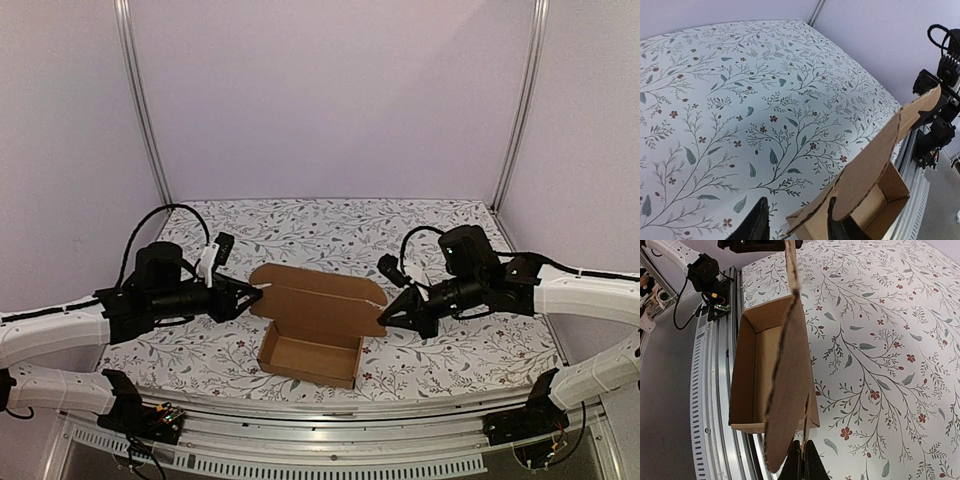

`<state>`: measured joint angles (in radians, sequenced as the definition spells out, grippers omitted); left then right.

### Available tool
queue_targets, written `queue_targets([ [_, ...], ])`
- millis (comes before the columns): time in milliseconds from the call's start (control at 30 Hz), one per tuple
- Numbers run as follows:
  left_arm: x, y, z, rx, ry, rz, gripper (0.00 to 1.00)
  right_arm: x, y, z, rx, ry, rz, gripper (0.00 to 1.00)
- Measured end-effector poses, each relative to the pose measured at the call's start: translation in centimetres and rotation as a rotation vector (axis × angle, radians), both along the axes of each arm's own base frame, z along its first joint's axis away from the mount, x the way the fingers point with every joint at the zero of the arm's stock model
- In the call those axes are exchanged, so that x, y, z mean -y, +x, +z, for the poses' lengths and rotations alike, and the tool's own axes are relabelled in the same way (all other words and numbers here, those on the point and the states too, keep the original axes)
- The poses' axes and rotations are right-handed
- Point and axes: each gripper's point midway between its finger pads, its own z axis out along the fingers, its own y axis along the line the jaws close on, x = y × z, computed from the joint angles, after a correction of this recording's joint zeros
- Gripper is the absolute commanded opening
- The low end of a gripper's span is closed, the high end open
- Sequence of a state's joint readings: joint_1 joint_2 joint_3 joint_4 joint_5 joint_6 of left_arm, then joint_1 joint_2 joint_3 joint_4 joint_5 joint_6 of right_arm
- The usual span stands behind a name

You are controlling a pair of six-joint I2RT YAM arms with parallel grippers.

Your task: Fold the paper box

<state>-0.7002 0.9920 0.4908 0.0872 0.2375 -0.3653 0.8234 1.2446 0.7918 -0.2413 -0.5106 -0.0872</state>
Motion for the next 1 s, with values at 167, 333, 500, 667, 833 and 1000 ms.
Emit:
queue_targets([
  [167,0.3,-0.3,0.1,-0.002,-0.014,-0.021,0.27,0.0,0.0,0.0,-0.003,-0.001,0.000,0.00],
  [333,0.4,-0.7,-0.2,-0.011,-0.019,-0.037,0.19,0.1,-0.1,-0.1,-0.006,-0.004,0.000,0.00],
  [500,0.5,-0.7,-0.1,-0.007,-0.023,-0.045,0.00,0.1,-0.1,-0.1,-0.007,-0.004,-0.001,0.00],
  [667,0.8,-0.8,-0.4,-0.015,-0.026,-0.059,0.00,0.0,0.0,0.0,-0.010,-0.001,-0.006,0.00],
  [833,0.9,-0.7,-0.9,-0.027,-0.017,-0.059,0.00,-0.1,0.3,-0.1,-0.016,-0.008,-0.021,0.00],
  [1000,0.6,-0.3,-0.8,-0.024,-0.015,-0.031,0.00,-0.2,1.6,-0.2,0.019,-0.026,-0.079,0.00],
])
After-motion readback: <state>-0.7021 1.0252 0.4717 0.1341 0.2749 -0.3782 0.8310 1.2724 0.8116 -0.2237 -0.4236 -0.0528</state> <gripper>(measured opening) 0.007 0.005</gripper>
